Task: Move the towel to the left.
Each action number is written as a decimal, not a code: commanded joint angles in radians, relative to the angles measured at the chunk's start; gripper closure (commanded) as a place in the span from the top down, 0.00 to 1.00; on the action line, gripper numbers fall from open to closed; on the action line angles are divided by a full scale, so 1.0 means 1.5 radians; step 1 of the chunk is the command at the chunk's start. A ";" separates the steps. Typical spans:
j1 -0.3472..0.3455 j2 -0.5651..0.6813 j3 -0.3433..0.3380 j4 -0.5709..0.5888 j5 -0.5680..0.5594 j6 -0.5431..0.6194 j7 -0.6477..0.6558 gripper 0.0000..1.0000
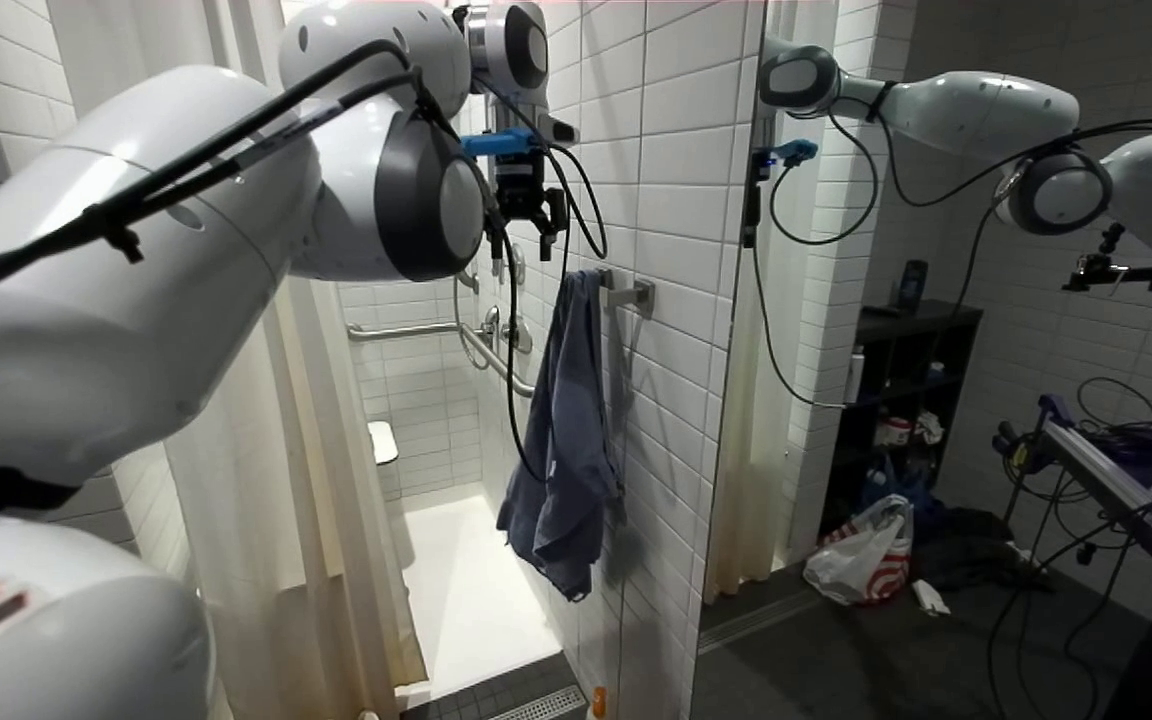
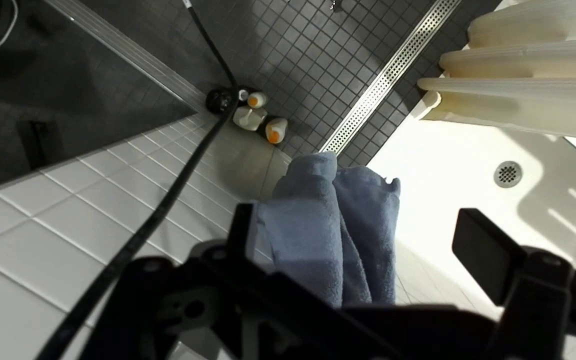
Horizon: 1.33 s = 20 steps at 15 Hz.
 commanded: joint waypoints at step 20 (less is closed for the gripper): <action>-0.010 0.007 0.032 0.011 0.012 -0.007 -0.213 1.00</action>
